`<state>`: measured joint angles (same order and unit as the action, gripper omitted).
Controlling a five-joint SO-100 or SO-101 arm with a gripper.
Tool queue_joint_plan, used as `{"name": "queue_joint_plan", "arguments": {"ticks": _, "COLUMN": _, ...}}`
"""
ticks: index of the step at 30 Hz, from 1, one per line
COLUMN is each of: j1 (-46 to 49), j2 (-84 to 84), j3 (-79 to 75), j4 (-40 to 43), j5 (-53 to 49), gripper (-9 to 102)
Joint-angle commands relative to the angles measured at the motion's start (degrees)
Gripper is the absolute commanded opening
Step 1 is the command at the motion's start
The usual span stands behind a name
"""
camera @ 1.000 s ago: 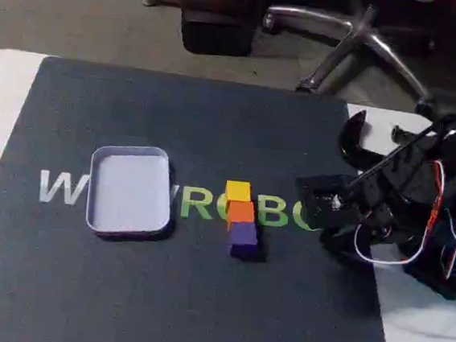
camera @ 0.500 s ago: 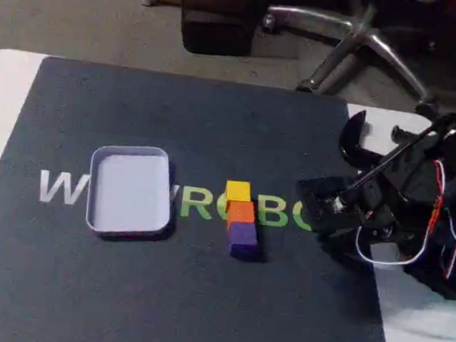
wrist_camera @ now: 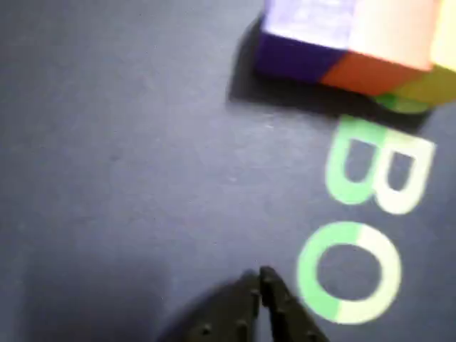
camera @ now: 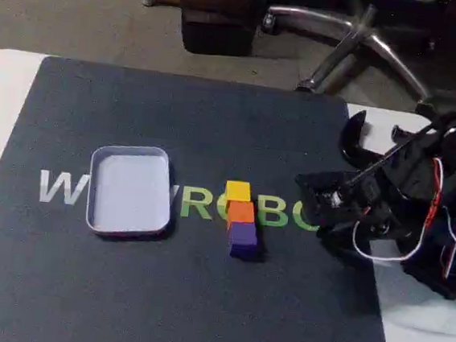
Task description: Move blocks one by one until all three blocks are in the tray.
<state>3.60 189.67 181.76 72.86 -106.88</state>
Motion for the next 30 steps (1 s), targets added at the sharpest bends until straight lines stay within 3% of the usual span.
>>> {"name": "queue_joint_plan", "arguments": {"ticks": 1, "j1": 2.90, "j2": -0.09, "j3": -0.09, "j4": -0.97, "j5": -1.05, "gripper": -8}}
{"name": "queue_joint_plan", "arguments": {"ticks": 10, "j1": 5.62, "j2": -0.09, "j3": -5.62, "j4": -3.08, "j5": -0.62, "gripper": -8}}
{"name": "queue_joint_plan", "arguments": {"ticks": 16, "j1": 5.62, "j2": -1.93, "j3": -24.08, "j4": 8.96, "j5": -0.70, "gripper": -8}}
{"name": "queue_joint_plan", "arguments": {"ticks": 22, "j1": 1.67, "j2": -21.18, "j3": -47.46, "j4": 19.86, "j5": 3.16, "gripper": -8}}
{"name": "queue_joint_plan", "arguments": {"ticks": 30, "j1": -2.90, "j2": -50.45, "j3": -71.63, "j4": 19.86, "j5": 15.21, "gripper": -8}}
